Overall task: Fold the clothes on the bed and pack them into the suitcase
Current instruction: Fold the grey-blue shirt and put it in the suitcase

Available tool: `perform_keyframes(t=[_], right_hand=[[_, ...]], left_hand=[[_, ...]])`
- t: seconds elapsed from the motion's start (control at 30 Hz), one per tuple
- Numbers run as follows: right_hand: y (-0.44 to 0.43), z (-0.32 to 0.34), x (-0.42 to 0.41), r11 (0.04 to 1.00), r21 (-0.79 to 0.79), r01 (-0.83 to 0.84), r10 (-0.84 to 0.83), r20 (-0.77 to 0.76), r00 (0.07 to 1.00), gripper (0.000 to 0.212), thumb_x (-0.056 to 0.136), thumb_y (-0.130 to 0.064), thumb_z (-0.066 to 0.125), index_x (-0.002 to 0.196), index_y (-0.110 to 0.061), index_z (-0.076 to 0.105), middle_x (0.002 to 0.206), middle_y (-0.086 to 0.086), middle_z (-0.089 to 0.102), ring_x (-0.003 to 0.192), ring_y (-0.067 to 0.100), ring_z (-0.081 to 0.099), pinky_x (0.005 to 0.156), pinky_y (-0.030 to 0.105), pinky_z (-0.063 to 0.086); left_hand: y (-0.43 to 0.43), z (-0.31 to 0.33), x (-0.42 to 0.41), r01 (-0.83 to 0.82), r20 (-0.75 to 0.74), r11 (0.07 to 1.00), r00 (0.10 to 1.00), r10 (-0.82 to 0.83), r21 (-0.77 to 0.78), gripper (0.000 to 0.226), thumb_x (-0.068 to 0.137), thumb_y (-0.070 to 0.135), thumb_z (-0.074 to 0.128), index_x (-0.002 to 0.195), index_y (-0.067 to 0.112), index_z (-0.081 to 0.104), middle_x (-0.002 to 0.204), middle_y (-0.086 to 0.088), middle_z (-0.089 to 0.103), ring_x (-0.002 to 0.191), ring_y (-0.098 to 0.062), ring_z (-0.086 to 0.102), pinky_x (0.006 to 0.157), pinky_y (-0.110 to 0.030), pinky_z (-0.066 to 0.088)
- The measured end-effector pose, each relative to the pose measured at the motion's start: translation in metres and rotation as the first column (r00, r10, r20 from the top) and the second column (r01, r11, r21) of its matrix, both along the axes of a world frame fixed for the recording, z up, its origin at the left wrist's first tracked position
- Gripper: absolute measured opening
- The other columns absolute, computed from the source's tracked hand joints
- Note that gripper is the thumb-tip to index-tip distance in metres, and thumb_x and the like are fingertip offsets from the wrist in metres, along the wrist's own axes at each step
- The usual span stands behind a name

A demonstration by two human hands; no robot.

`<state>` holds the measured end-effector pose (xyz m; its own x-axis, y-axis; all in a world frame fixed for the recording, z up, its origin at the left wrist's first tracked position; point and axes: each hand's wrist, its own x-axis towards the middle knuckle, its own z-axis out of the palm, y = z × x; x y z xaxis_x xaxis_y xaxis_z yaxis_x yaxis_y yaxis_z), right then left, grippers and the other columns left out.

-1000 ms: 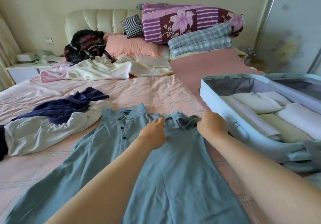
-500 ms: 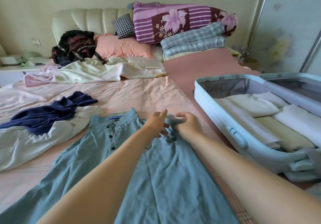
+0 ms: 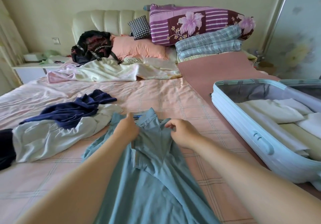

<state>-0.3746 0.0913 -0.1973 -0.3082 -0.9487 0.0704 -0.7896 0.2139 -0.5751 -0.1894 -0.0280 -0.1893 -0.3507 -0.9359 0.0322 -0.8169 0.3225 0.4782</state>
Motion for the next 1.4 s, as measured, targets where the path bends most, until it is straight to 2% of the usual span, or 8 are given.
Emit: perform_keyframes(t=[0.2,0.57,0.73,0.83,0.97,1.1,1.23,1.4], right_hand=[[-0.03,-0.012,0.001,0.997,0.055,-0.051,0.066,-0.316,0.946,0.059,0.098,-0.011,0.041,0.153,-0.028,0.032,0.154,-0.003,0.038,0.127,0.025,0.054,0.097,0.038,0.047],[-0.067,-0.02,0.02,0.998,-0.064,-0.019,-0.023,-0.609,0.793,0.03,0.09,0.005,0.048,0.117,-0.009,0.048,0.116,0.011,0.05,0.094,0.03,0.06,0.066,0.035,0.036],[-0.065,-0.038,0.03,0.97,-0.213,-0.118,-0.054,-0.661,0.749,0.02,0.081,-0.005,0.061,0.1,-0.011,0.065,0.104,0.013,0.059,0.091,0.036,0.062,0.072,0.042,0.046],[-0.057,-0.042,0.038,0.974,0.02,-0.226,0.2,-0.546,0.814,0.041,0.099,-0.039,0.047,0.136,-0.025,0.058,0.143,0.007,0.052,0.129,0.031,0.051,0.104,0.045,0.039],[-0.055,-0.031,0.05,0.943,0.316,-0.107,0.275,-0.555,0.785,0.049,0.101,-0.046,0.035,0.147,-0.03,0.045,0.154,0.006,0.042,0.141,0.028,0.039,0.115,0.045,0.025],[-0.069,-0.009,0.085,0.98,0.155,-0.125,0.196,-0.635,0.747,0.034,0.098,-0.026,0.041,0.124,-0.022,0.063,0.13,0.006,0.057,0.125,0.027,0.049,0.106,0.043,0.034],[-0.084,-0.001,0.139,0.937,-0.037,-0.348,0.301,-0.423,0.855,0.036,0.096,-0.011,0.044,0.121,-0.024,0.066,0.128,0.0,0.06,0.12,0.027,0.053,0.098,0.037,0.042],[-0.09,0.001,0.203,0.844,0.151,-0.515,0.53,-0.384,0.756,0.057,0.091,-0.003,0.046,0.135,-0.038,0.057,0.14,-0.009,0.052,0.124,0.024,0.054,0.099,0.036,0.046]], left_hand=[[0.0,-0.025,0.013,0.238,0.161,0.963,0.963,-0.217,-0.127,0.054,0.089,-0.005,0.049,0.135,0.02,0.036,0.098,-0.01,0.057,0.073,-0.022,0.053,0.066,-0.039,0.05],[0.003,-0.018,0.01,0.278,0.303,0.874,0.939,-0.161,-0.398,0.04,0.086,0.006,0.056,0.122,0.024,0.062,0.132,0.0,0.046,0.119,-0.024,0.047,0.101,-0.035,0.038],[0.022,-0.039,0.011,0.439,0.406,0.875,0.851,-0.332,-0.204,0.048,0.101,0.046,0.031,0.143,0.03,0.046,0.155,0.004,0.036,0.141,-0.02,0.033,0.114,-0.039,0.028],[0.021,-0.047,0.025,0.407,0.425,0.914,0.825,-0.373,0.012,0.062,0.101,0.056,0.027,0.158,0.033,0.014,0.166,0.004,0.002,0.152,-0.015,0.001,0.124,-0.04,0.004],[0.014,-0.028,0.046,0.383,0.24,0.918,0.905,-0.35,-0.107,0.047,0.101,0.026,0.042,0.149,0.027,0.039,0.155,0.0,0.037,0.145,-0.02,0.029,0.117,-0.035,0.021],[-0.004,-0.008,0.101,0.151,0.21,0.954,0.973,-0.096,-0.26,0.044,0.085,0.001,0.048,0.123,0.022,0.058,0.123,-0.003,0.056,0.116,-0.027,0.052,0.095,-0.035,0.041],[-0.014,-0.002,0.161,0.043,0.282,0.997,0.959,-0.023,-0.064,0.023,0.092,0.009,0.055,0.111,0.021,0.062,0.11,-0.001,0.059,0.093,-0.021,0.055,0.08,-0.028,0.043],[-0.002,-0.01,0.193,0.05,0.307,0.998,0.95,-0.057,0.032,0.028,0.094,0.045,0.059,0.11,0.022,0.065,0.111,-0.002,0.067,0.1,-0.023,0.061,0.084,-0.032,0.049]])
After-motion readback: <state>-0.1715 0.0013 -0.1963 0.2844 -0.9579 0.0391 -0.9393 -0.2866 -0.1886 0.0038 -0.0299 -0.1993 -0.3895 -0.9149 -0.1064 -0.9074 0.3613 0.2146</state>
